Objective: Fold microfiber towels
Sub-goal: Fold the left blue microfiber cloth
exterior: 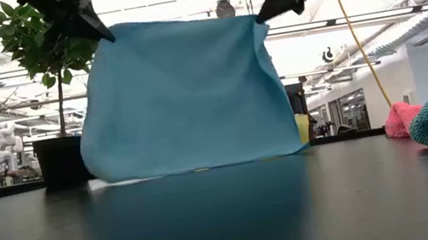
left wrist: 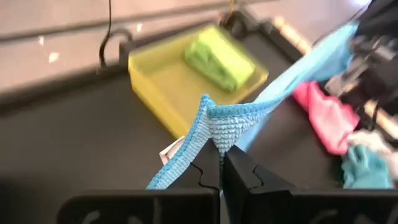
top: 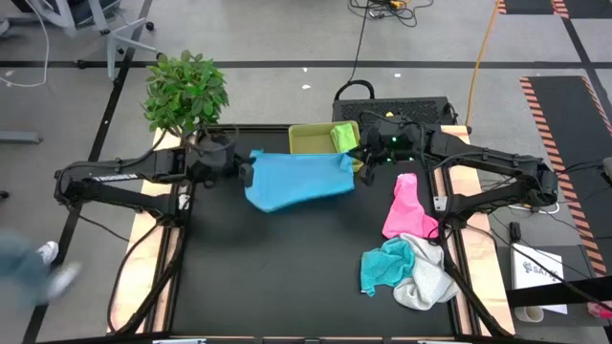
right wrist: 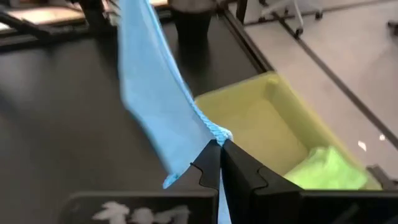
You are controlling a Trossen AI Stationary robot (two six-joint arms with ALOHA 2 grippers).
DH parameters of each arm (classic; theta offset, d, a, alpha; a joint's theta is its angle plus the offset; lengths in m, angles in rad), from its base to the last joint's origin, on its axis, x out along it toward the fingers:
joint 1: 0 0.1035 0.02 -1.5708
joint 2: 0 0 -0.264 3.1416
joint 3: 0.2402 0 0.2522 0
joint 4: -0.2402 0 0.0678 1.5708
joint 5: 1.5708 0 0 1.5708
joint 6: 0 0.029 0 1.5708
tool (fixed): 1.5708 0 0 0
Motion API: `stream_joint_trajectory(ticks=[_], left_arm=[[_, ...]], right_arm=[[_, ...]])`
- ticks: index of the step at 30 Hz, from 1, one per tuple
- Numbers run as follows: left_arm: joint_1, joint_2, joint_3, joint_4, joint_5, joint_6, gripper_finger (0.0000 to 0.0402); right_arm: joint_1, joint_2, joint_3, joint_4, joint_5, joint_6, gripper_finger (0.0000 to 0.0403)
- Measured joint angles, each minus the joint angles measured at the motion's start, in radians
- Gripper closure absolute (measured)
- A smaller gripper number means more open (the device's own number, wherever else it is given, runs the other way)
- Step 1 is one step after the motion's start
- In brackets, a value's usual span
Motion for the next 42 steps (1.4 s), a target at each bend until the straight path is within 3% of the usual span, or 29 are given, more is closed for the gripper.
stream_joint_trajectory(ticks=[4, 11, 16, 22, 26, 34, 39, 42], left_arm=[[0.050, -0.033, 0.001, 0.034, 0.009, 0.075, 0.0400], [0.042, -0.052, 0.001, -0.071, 0.072, 0.064, 0.0401], [-0.040, -0.052, 0.001, -0.194, 0.122, -0.059, 0.0401], [-0.211, -0.047, 0.000, -0.259, 0.126, -0.254, 0.0401], [-0.342, 0.015, -0.002, -0.259, 0.118, -0.388, 0.0401], [-0.526, 0.255, -0.002, -0.243, 0.171, -0.633, 0.0401], [-0.592, 0.364, -0.002, -0.195, 0.272, -0.765, 0.0400], [-0.627, 0.403, -0.002, -0.123, 0.282, -0.799, 0.0400]], right_arm=[[0.006, -0.001, 0.043, 0.002, -0.002, -0.003, 0.0403], [0.089, 0.001, 0.065, -0.104, -0.071, 0.075, 0.0403], [0.188, 0.007, 0.024, -0.153, -0.133, 0.190, 0.0403], [0.320, 0.007, -0.115, -0.015, -0.213, 0.381, 0.0403], [0.408, 0.007, -0.230, 0.118, -0.216, 0.521, 0.0403], [0.544, 0.007, -0.406, 0.384, -0.220, 0.741, 0.0403], [0.612, 0.007, -0.450, 0.411, -0.216, 0.830, 0.0403], [0.646, 0.007, -0.470, 0.411, -0.238, 0.846, 0.0403]])
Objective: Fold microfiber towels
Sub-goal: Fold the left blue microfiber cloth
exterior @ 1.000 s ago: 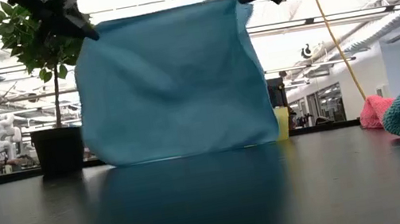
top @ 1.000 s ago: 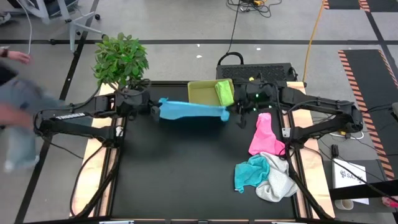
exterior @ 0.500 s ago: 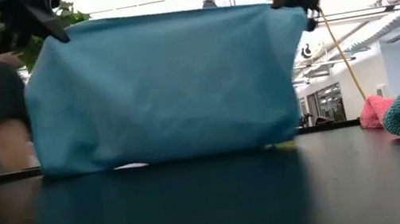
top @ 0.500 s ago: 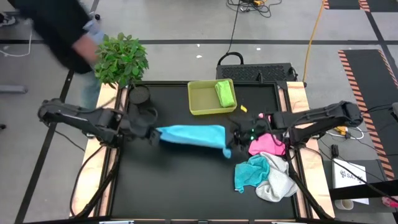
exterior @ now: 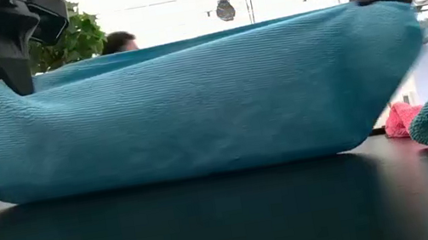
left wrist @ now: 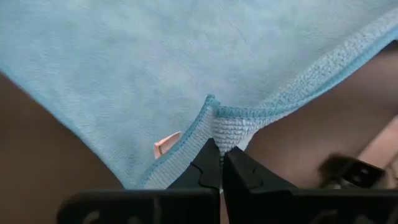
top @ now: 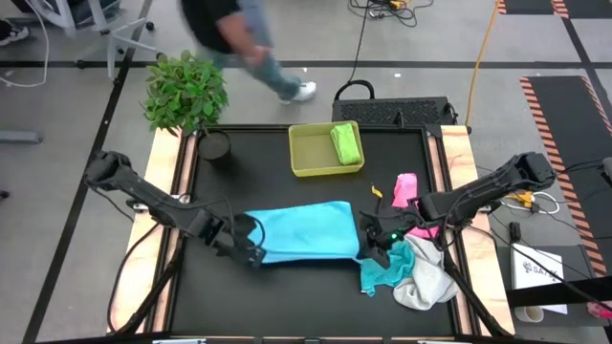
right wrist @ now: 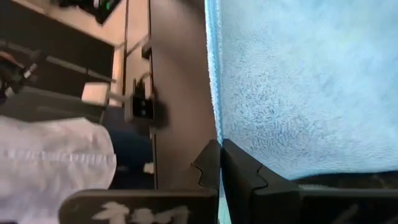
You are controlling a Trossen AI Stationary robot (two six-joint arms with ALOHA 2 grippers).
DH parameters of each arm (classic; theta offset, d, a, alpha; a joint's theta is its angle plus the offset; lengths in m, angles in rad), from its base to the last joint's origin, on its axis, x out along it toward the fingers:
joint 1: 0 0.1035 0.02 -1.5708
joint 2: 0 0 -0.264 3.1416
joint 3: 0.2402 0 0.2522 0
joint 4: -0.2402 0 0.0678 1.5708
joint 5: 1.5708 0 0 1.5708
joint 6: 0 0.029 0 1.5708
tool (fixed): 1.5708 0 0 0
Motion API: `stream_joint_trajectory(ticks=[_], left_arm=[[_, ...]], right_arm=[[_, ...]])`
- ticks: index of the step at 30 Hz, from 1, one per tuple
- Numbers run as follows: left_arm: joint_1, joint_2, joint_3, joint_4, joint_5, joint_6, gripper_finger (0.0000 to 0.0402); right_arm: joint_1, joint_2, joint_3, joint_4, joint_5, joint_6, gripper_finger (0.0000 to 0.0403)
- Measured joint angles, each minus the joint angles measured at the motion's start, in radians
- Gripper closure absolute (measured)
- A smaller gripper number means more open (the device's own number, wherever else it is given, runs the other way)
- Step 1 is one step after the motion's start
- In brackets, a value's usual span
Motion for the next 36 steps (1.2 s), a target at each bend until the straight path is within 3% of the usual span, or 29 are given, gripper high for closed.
stream_joint_trajectory(ticks=[3, 11, 15, 21, 29, 36], left_arm=[[-0.019, 0.020, 0.000, 0.053, -0.006, -0.039, 0.0399], [-0.052, 0.025, 0.000, 0.012, -0.065, -0.160, 0.0400], [-0.051, 0.025, 0.000, -0.066, -0.082, -0.220, 0.0398], [-0.041, 0.025, 0.000, -0.142, -0.093, -0.273, 0.0397], [0.035, 0.025, 0.000, -0.257, -0.186, -0.225, 0.0399], [0.129, 0.025, 0.000, -0.293, -0.189, -0.118, 0.0381]], right_arm=[[0.020, 0.000, -0.023, 0.008, -0.001, 0.000, 0.0403], [0.014, 0.060, -0.061, 0.062, 0.012, -0.031, 0.0403], [-0.034, 0.102, -0.061, 0.070, 0.086, -0.105, 0.0403], [-0.140, 0.108, -0.061, 0.106, 0.102, -0.198, 0.0403], [-0.257, 0.108, -0.061, 0.113, 0.078, -0.285, 0.0403], [-0.338, 0.108, -0.061, 0.108, 0.072, -0.361, 0.0403]])
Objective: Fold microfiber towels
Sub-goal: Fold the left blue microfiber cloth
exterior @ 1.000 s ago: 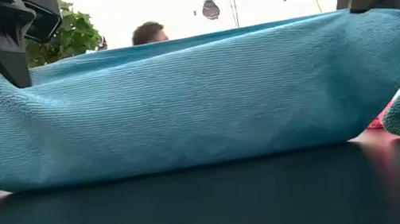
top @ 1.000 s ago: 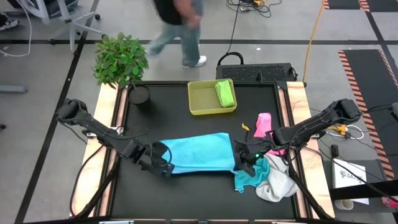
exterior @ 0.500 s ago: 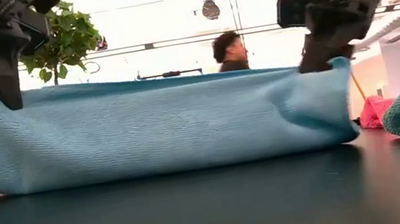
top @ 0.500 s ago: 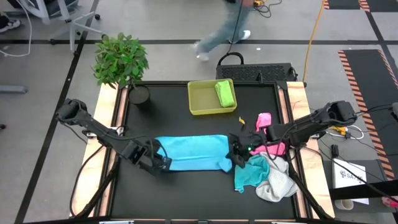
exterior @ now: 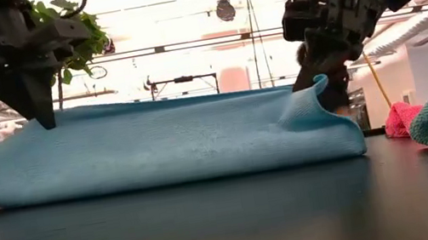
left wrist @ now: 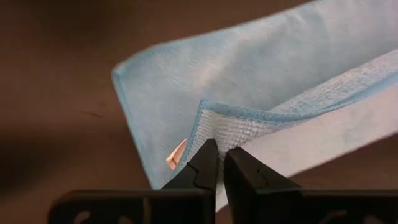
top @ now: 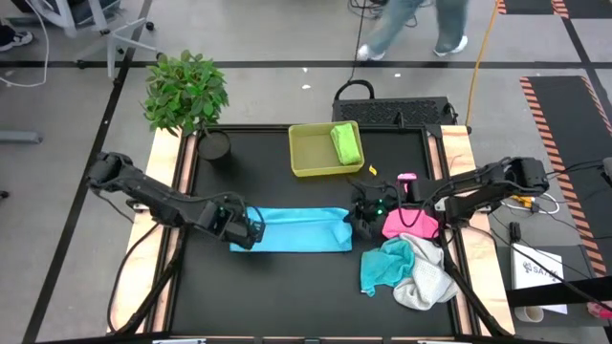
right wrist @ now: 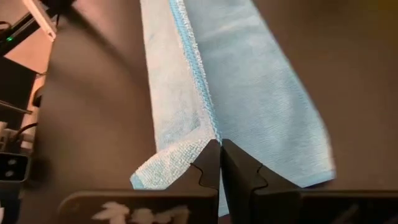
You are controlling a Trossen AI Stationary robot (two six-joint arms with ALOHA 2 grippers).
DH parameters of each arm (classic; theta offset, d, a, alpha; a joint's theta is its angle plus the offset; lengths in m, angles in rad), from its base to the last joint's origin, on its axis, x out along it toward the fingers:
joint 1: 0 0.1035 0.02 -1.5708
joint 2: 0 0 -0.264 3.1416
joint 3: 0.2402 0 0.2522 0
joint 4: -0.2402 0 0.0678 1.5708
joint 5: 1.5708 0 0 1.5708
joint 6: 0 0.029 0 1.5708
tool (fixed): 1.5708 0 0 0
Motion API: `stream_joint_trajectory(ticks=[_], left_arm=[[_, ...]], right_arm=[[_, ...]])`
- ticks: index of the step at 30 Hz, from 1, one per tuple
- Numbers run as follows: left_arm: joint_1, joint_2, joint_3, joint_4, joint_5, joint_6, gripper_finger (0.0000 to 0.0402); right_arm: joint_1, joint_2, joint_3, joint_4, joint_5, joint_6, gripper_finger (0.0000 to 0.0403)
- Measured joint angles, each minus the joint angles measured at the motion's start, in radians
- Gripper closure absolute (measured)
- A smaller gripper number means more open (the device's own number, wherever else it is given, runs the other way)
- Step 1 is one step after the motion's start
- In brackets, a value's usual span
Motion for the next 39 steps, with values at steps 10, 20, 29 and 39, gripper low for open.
stream_joint_trajectory(ticks=[10, 20, 29, 39], left_arm=[[0.075, 0.000, -0.042, 0.012, 0.013, 0.088, 0.0391], [0.115, 0.000, -0.117, 0.024, 0.050, 0.149, 0.0314], [0.158, 0.000, -0.117, 0.139, 0.015, 0.226, 0.0258], [0.189, 0.000, -0.116, 0.244, -0.050, 0.311, 0.0256]], right_arm=[[-0.059, 0.000, 0.000, -0.018, -0.050, -0.032, 0.0403], [-0.061, 0.000, -0.002, -0.046, -0.054, -0.017, 0.0403], [-0.065, 0.000, -0.001, -0.058, -0.075, -0.010, 0.0403], [-0.084, 0.000, -0.001, -0.081, -0.080, -0.018, 0.0403]])
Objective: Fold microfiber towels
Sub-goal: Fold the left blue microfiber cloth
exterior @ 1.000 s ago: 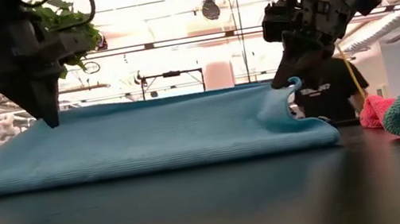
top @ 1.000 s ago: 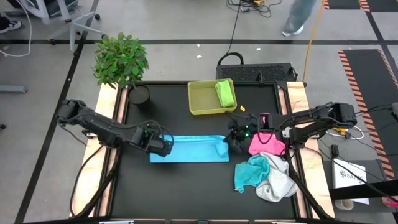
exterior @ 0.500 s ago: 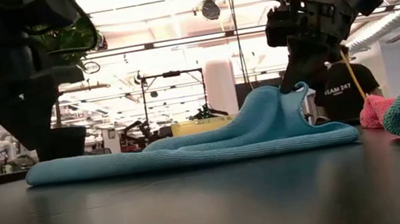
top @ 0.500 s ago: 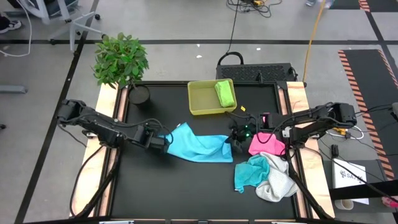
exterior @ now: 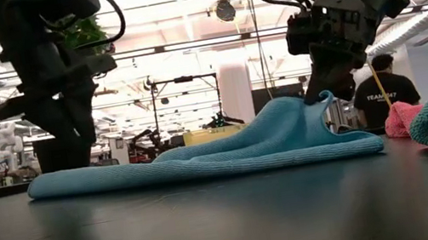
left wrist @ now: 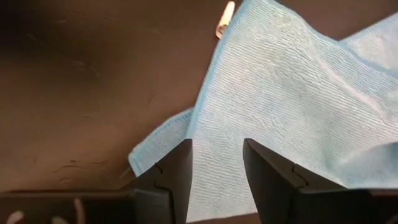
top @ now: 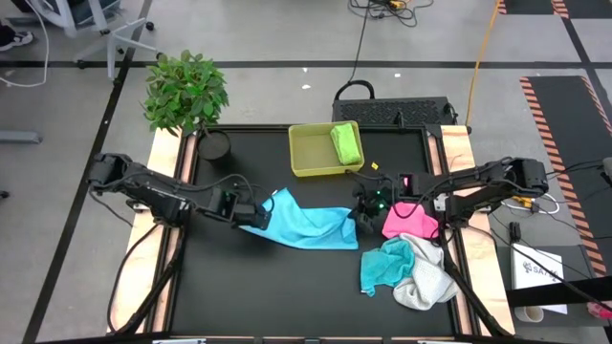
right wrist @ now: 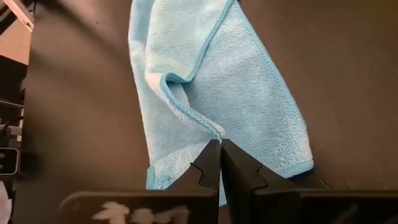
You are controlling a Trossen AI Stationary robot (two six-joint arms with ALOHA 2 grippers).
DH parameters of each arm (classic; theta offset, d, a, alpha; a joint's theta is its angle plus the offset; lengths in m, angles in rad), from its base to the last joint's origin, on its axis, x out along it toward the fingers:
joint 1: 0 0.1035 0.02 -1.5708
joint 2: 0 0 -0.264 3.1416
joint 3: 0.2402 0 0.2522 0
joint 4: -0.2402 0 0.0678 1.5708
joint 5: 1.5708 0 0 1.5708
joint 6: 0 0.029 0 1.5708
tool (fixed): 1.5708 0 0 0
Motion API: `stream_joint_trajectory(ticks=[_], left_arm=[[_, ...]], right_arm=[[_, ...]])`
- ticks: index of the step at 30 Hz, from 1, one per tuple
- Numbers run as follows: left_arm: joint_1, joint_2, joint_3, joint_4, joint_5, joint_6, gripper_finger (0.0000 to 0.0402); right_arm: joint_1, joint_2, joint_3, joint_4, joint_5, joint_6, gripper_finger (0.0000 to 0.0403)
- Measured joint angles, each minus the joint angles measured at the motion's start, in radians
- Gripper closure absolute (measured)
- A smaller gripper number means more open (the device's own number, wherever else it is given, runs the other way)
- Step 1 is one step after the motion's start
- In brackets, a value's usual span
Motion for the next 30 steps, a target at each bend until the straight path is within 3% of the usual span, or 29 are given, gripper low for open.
stream_joint_trajectory(ticks=[5, 14, 24, 30], left_arm=[[0.057, 0.000, 0.000, 0.032, -0.054, 0.046, 0.0256], [0.253, 0.000, 0.001, 0.385, 0.085, 0.415, 0.0256], [0.334, 0.159, 0.002, 0.480, 0.287, 0.534, 0.0256], [0.347, 0.212, 0.045, 0.495, 0.319, 0.633, 0.0256]], right_arm=[[0.008, 0.000, 0.000, 0.001, -0.021, 0.002, 0.0403], [0.008, 0.000, 0.001, 0.002, -0.022, 0.001, 0.0403], [0.006, 0.000, 0.001, 0.000, -0.021, 0.008, 0.0403], [0.006, 0.000, 0.002, -0.007, -0.021, 0.031, 0.0403]])
